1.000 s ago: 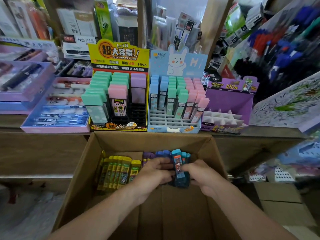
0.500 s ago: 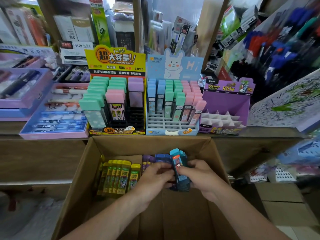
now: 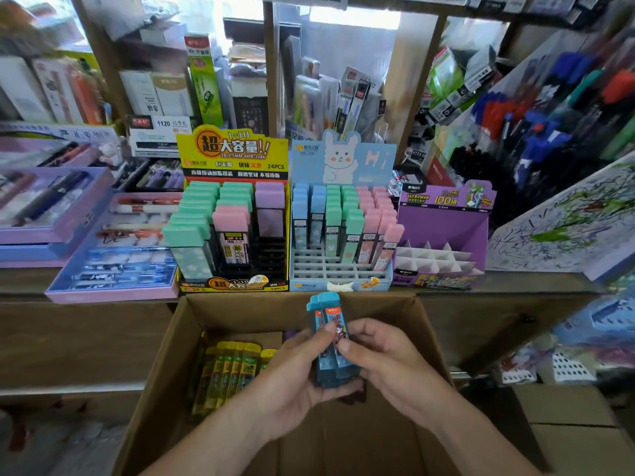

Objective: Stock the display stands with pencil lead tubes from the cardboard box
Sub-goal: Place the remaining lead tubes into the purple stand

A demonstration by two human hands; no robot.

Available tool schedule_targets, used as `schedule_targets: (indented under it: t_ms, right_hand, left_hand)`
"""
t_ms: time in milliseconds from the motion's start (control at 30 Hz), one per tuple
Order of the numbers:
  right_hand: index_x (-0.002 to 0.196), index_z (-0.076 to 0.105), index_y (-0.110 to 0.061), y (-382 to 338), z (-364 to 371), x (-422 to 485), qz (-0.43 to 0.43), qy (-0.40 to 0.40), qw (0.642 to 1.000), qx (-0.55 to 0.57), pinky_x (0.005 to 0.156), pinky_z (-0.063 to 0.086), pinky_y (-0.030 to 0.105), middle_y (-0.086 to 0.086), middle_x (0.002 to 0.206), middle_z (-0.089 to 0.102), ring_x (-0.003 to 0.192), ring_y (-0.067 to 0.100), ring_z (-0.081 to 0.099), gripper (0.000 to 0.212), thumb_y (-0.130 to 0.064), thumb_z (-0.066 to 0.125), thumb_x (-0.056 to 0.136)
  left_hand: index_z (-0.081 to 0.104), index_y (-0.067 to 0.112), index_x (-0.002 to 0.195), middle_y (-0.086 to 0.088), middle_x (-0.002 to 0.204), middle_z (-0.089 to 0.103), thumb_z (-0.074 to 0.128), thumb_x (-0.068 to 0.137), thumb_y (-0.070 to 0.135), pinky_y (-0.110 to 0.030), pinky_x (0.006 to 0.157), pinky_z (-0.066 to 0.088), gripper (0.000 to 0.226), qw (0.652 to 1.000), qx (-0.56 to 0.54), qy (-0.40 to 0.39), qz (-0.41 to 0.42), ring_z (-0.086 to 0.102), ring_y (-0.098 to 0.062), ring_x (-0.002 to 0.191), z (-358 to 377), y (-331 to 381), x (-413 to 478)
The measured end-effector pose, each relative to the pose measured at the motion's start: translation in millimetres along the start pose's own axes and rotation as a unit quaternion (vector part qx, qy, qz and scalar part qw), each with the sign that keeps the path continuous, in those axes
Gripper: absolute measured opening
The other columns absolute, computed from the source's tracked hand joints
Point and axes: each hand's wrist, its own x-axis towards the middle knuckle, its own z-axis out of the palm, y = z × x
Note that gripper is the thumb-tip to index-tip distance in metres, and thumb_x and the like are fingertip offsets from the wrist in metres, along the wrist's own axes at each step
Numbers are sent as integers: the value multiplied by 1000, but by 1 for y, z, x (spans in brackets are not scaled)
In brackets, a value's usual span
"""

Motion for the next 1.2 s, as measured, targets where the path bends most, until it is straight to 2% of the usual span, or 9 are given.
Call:
schedule_targets:
  t_ms: [100, 200, 400, 500, 600, 667, 867, 1033, 1200]
  right_hand:
    - [111, 74, -24, -3, 6, -2, -38, 28, 995, -91, 96, 57, 39, 2, 114, 75, 113, 18, 70, 18, -23, 75, 93]
    - [106, 77, -30, -8, 5, -2, -67, 63, 985, -149, 87, 59, 33, -3, 108, 76, 105, 12, 72, 21, -34, 81, 86]
    - [102, 77, -14, -18, -2, -1, -71, 48, 995, -57, 62, 56, 21, 9, 104, 77, 81, 12, 74, 32, -30, 89, 77]
    - [99, 75, -9, -19, -5, 0, -88, 69, 993, -27, 49, 43, 22, 16, 95, 72, 60, 11, 57, 31, -23, 90, 76]
    - [101, 71, -4, -25, -9, -3, -125, 107, 986, -15, 51, 47, 26, 24, 91, 69, 60, 16, 56, 22, -6, 82, 83]
    - [106, 68, -3, -33, -13, -6, -144, 144, 979, -27, 54, 53, 25, 21, 90, 73, 63, 18, 62, 22, 1, 76, 86]
    - [106, 72, -12, -62, -44, -4, -215, 269, 936, -70, 62, 59, 23, 7, 93, 78, 70, 16, 71, 13, -6, 67, 95]
    - [97, 74, -23, -84, -75, 13, -261, 304, 910, -108, 67, 60, 22, 8, 86, 78, 77, 19, 75, 13, -11, 67, 98]
    - [95, 72, -16, -98, -93, 39, -282, 331, 883, -175, 69, 61, 26, 5, 82, 77, 78, 20, 76, 10, -7, 69, 97]
  left_hand:
    - [64, 10, 128, -19, 118, 75, 72, 91, 27, -51, 87, 62, 42, 999, 16, 35, 27, 73, -38, 110, 4, 6, -5]
    - [70, 14, 122, -16, 115, 77, 75, 88, 27, -48, 83, 64, 37, 996, 41, 56, 56, 75, -35, 106, 7, 13, -9]
    - [75, 27, 113, -7, 112, 79, 77, 83, 37, -42, 83, 64, 31, 985, 116, 76, 103, 77, -27, 103, 12, 16, -13]
    - [75, 27, 111, -9, 109, 80, 73, 86, 36, -36, 76, 64, 27, 982, 128, 77, 120, 77, -27, 100, 12, 17, -13]
    - [69, 17, 116, -9, 94, 80, 72, 88, 33, -28, 63, 60, 33, 977, 134, 99, 130, 77, -23, 80, 8, 17, -12]
    - [67, 13, 116, -9, 81, 74, 72, 89, 33, -28, 56, 53, 34, 977, 132, 113, 125, 67, -19, 66, 6, 16, -12]
    - [64, 8, 117, -15, 74, 64, 64, 97, 38, -25, 42, 38, 36, 986, 71, 126, 81, 51, -19, 50, 10, 14, -7]
    - [63, 2, 118, -22, 75, 65, 63, 94, 39, -24, 40, 37, 44, 989, 38, 123, 74, 51, -22, 48, 9, 15, -6]
    - [62, 4, 121, -24, 82, 68, 73, 77, 37, -29, 41, 44, 57, 990, 25, 108, 84, 56, -22, 52, 7, 15, -7]
